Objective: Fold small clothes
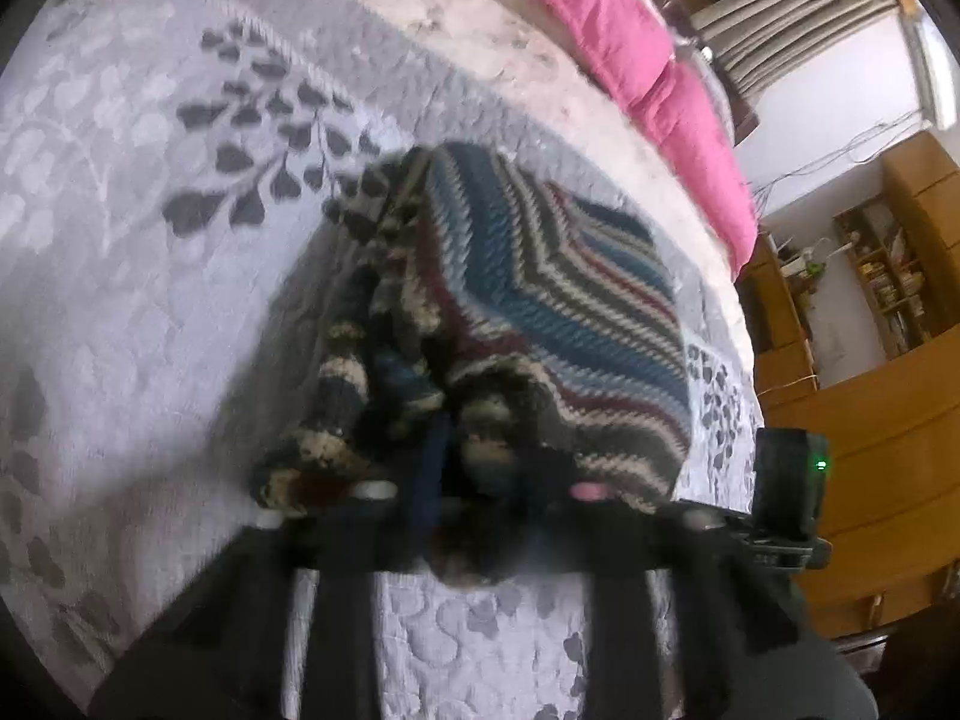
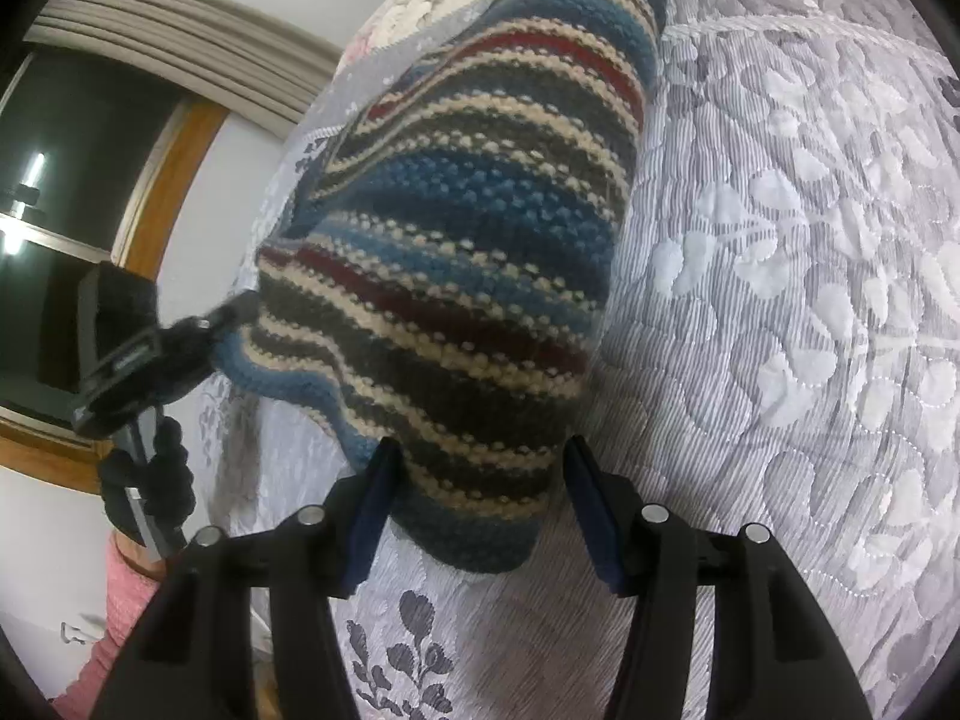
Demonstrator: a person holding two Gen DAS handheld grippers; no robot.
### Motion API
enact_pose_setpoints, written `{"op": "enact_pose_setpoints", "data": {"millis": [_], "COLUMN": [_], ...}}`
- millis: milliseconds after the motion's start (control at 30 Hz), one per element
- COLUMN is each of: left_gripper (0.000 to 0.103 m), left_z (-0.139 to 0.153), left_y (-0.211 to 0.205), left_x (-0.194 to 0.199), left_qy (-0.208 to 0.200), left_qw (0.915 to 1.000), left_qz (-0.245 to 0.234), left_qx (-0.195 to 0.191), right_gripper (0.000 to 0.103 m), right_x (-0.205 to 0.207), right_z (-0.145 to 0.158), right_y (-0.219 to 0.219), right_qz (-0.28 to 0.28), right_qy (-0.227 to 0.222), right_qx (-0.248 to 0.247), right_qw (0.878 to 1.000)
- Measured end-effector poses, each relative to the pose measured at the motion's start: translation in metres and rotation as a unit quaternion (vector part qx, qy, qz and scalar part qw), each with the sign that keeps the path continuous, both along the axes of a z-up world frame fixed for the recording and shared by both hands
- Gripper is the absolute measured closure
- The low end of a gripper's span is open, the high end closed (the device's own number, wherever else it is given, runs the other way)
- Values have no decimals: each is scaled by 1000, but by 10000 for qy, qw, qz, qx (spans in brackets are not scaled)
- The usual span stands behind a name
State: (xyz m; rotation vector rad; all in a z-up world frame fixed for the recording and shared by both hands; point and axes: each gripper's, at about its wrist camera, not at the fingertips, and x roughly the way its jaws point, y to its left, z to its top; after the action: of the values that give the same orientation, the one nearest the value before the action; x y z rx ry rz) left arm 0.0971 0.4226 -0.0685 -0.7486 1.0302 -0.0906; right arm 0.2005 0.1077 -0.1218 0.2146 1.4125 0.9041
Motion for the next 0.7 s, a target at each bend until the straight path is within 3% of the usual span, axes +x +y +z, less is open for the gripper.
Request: {"op": "enact_pose_setpoints", "data": {"millis": [233, 300, 467, 633, 700], "left_gripper": [94, 94, 93, 91, 83], "left_z": [33, 28, -19, -28, -21], "left_y": [35, 40, 29, 35, 36], "left_x": [-29, -30, -18, -19, -20], "left_qy": [-629, -517, 6, -38, -11], "left_qw": [9972, 9975, 9978, 9990, 9993], "left_qz": [350, 341, 8, 88, 25], "left_qx": [200, 348, 665, 447, 381], "right_gripper": [45, 45, 44, 42, 42], "right_x": [-7, -8, -8, -6, -5], "right_z": [17, 17, 3, -13, -11], "right_y": [-6, -3, 8, 9, 9], "right_qz": [140, 186, 226, 207, 248], "right_qy": [-191, -194, -110, 34, -25], "right_qx": [47, 72, -177, -303, -285], "right_qw": [9997, 9996, 9995, 9993, 9993]}}
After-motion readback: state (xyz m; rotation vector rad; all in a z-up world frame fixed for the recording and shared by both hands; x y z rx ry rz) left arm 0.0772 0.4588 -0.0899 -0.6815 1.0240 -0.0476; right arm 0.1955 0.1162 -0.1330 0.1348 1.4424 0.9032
